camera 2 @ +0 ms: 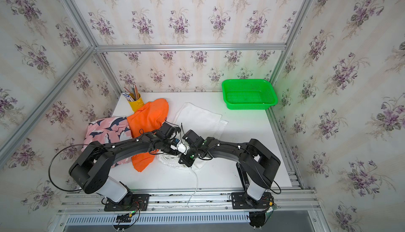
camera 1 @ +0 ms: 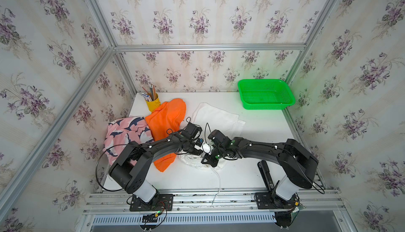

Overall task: Roll up the shorts
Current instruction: Roll the shorts at the center of the board.

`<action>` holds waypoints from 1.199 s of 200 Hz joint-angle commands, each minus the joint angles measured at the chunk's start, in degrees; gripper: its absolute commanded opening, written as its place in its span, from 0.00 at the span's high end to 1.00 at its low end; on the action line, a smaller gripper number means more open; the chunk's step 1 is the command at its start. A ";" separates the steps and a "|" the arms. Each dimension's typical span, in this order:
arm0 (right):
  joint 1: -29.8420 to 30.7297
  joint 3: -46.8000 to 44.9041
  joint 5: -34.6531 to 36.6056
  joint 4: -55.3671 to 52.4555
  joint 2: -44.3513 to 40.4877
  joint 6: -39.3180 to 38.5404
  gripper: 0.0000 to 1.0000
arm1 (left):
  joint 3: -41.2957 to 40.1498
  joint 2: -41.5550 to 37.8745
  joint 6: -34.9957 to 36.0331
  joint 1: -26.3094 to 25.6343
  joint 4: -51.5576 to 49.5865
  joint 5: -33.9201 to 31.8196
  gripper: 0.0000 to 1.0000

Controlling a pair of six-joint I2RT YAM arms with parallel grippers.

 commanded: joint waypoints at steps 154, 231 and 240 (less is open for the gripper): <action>-4.01 4.75 1.73 -18.73 3.30 0.64 0.99 | -6.82 7.07 -12.13 5.05 7.61 5.86 0.44; -7.60 18.29 4.42 -24.46 8.80 -0.46 0.99 | 2.32 20.01 -17.00 5.09 18.78 4.10 0.48; -7.54 17.41 1.62 -23.21 9.28 1.34 0.99 | 1.70 18.82 -16.64 5.50 18.56 3.41 0.48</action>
